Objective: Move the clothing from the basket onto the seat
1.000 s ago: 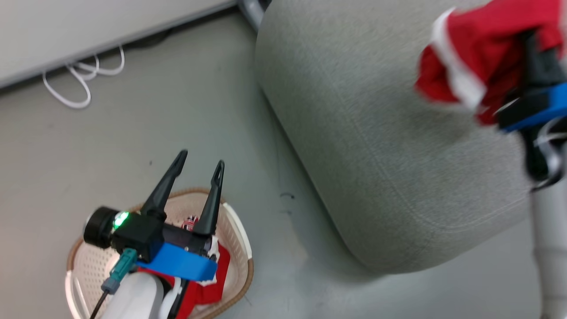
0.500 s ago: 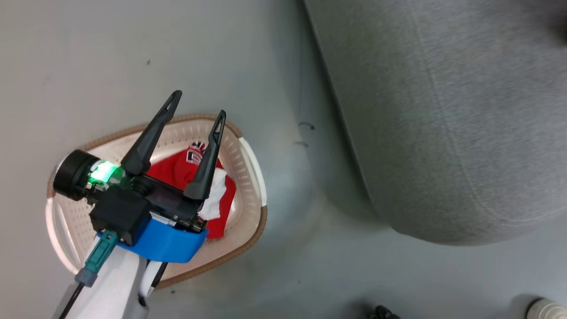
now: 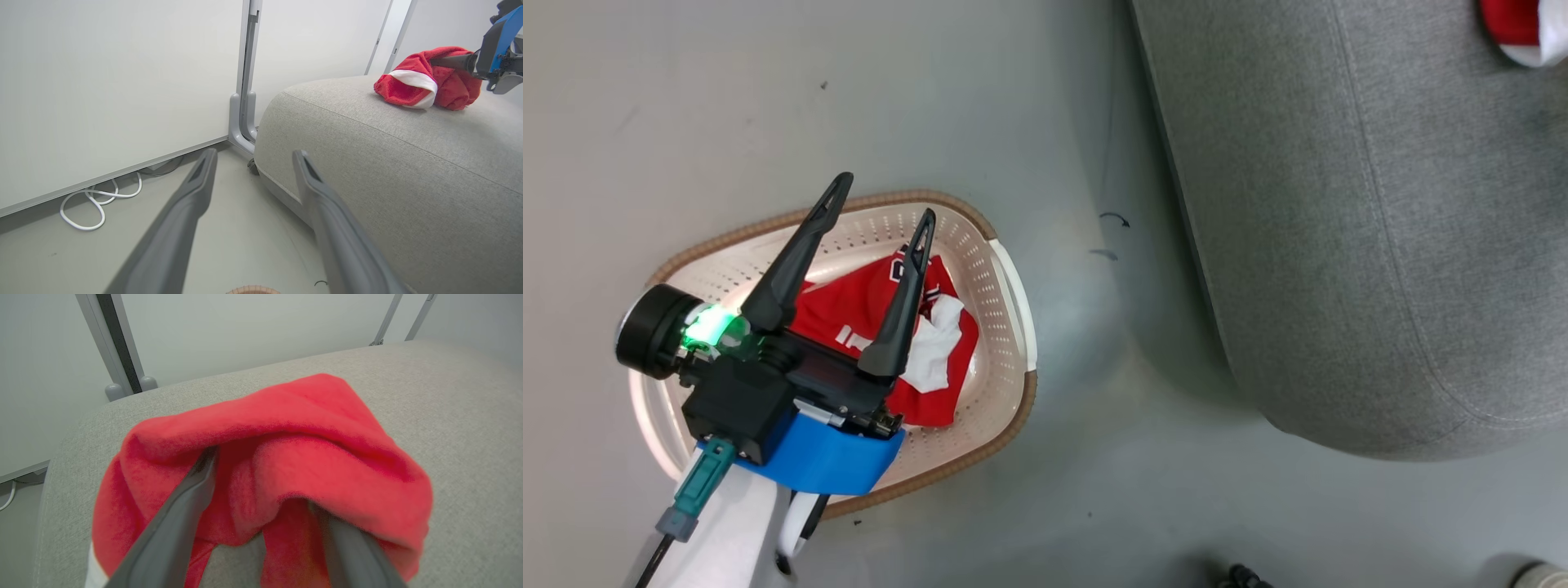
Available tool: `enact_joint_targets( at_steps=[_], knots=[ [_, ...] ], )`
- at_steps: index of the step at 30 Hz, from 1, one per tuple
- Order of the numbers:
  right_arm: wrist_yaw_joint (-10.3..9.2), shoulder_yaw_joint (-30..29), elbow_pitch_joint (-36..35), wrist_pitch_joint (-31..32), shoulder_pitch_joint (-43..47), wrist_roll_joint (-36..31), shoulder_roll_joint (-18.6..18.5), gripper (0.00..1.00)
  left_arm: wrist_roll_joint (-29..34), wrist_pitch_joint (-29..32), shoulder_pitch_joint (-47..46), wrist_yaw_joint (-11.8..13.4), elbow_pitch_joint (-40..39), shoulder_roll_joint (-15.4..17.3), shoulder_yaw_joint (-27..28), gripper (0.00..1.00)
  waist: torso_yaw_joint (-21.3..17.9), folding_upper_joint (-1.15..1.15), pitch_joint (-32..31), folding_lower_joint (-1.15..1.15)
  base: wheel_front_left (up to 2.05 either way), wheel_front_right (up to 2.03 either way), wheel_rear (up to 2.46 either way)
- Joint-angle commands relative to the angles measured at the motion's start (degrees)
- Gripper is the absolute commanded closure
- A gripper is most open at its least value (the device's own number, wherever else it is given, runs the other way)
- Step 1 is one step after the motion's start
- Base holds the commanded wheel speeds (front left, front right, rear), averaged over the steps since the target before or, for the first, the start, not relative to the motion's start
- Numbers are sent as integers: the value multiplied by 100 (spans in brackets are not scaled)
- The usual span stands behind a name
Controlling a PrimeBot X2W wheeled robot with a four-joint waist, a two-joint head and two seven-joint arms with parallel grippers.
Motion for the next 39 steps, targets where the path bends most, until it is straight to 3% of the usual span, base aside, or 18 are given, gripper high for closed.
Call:
enact_joint_targets(
  at_steps=[1,12,22,30,39],
  knots=[
    [2,46,103,-51,115,-50,-57,0,-36,-15,35,16,29,-51,5,0,39,0,-157,-1,0,0,0],
    [3,378,445,-16,493,86,-229,0,-338,-15,125,-24,378,-474,43,0,277,0,-1009,-1,0,0,0],
    [3,876,159,-318,1397,34,31,0,-522,-15,747,-45,774,-874,449,0,419,0,-2068,-1,0,0,0],
    [3,1226,-733,-418,2531,-64,349,0,-590,-15,1268,-50,1047,-1152,841,0,675,0,-2827,-1,0,0,0],
    [3,1199,-2361,-268,3851,-238,792,0,-698,-15,1640,-39,1422,-1314,1289,0,1002,0,-3375,-1,0,0,0]
  ],
)
